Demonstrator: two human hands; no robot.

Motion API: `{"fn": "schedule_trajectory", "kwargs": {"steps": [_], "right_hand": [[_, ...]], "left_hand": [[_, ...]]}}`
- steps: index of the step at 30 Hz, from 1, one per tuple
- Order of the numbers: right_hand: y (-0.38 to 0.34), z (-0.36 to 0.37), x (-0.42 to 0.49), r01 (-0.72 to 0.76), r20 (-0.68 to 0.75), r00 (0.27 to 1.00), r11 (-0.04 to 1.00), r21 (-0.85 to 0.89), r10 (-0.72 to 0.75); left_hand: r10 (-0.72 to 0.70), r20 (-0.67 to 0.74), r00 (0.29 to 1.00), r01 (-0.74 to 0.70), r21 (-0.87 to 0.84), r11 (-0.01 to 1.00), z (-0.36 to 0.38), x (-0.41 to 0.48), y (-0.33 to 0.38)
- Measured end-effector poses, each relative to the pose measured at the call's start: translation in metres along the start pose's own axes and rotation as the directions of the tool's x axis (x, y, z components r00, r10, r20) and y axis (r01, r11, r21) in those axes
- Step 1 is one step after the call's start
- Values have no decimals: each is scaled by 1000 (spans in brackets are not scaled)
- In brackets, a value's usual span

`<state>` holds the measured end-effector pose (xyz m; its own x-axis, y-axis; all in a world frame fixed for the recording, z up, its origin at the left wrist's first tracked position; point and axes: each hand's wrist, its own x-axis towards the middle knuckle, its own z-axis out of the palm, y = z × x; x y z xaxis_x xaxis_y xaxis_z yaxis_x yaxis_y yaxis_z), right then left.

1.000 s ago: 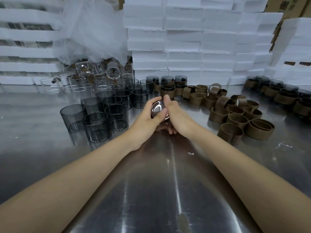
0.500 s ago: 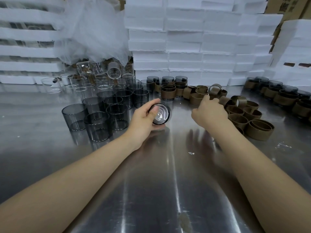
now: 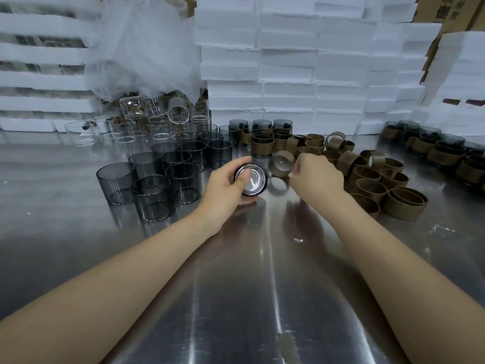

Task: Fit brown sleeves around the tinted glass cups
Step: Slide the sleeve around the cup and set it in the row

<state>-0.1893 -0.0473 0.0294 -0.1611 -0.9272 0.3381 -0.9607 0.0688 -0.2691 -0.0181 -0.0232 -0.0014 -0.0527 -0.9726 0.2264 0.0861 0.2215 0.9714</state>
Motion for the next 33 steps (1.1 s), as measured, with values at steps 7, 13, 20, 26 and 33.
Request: {"fn": "schedule_trajectory", "kwargs": {"steps": [7, 13, 20, 26, 33], "right_hand": [[12, 15, 8, 142, -68, 989, 948, 285, -127], [2, 41, 3, 216, 137, 953, 921, 324, -272], [0, 42, 4, 294, 201, 919, 928, 227, -340], [-9, 11, -5, 96, 116, 992, 917, -386, -55], [-13, -32, -19, -17, 375, 895, 858, -513, 242]], "left_hand": [[-7, -25, 1000, 7, 26, 1000, 2, -2, 3], [-18, -63, 998, 20, 32, 999, 3, -1, 3], [-23, -61, 998, 26, 41, 999, 3, 0, 4], [-19, -48, 999, 21, 58, 998, 3, 0, 3], [-7, -34, 999, 10, 85, 996, 2, -1, 2]]}}
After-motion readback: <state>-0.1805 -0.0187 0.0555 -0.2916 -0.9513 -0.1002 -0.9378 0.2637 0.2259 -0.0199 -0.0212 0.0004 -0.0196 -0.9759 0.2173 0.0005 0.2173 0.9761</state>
